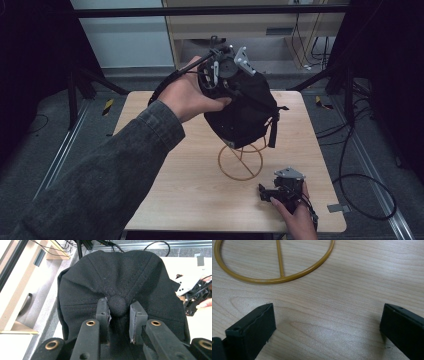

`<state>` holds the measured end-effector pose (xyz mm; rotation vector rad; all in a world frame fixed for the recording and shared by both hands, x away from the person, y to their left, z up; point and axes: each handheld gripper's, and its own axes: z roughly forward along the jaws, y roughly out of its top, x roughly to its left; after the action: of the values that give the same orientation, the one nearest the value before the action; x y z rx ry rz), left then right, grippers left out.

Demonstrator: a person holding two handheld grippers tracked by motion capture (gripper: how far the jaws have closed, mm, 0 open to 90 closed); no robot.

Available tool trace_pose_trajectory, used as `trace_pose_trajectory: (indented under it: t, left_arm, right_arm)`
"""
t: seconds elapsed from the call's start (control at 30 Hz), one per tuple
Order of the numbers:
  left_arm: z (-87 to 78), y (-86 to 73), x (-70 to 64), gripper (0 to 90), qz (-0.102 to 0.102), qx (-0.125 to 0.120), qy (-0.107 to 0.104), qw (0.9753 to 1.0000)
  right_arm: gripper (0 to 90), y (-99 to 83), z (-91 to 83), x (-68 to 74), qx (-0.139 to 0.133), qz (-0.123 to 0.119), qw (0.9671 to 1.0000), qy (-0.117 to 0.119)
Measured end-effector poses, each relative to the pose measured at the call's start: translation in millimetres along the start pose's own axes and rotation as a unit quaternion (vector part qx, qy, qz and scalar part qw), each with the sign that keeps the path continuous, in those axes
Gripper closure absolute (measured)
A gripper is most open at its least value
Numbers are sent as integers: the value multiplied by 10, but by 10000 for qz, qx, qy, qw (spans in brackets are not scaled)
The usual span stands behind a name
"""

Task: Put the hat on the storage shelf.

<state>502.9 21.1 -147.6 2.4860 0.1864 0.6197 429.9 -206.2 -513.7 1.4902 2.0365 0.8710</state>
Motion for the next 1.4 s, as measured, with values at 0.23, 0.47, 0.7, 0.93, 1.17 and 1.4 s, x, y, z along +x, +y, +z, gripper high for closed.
trace_pose_trajectory:
  t: [0.23, 0.47, 0.7, 0.93, 1.17, 1.4]
  left_arm:
    - [115, 44, -27, 734, 6, 37, -22, 10000]
    - [278, 54, -32, 733, -8, 90, -73, 9999]
    - [488, 1, -11, 732, -93, 213, -184, 9996]
    - [646, -31, -16, 731, -87, 339, -231, 9991]
    - [774, -48, -65, 726, -76, 379, -326, 9987]
    - [863, -118, -73, 717, -167, 389, -327, 9986]
  right_arm:
    - [4, 0, 1, -1, -4, -6, 10000, 6]
    - [4, 0, -3, -1, 11, -6, 10000, -3]
    - [4, 0, -2, 0, 11, -1, 10000, -1]
    - [4, 0, -5, 0, 22, 1, 10000, 10]
    - [4, 0, -5, 1, 16, 9, 10000, 8]
    - [4, 1, -5, 0, 9, 4, 10000, 6]
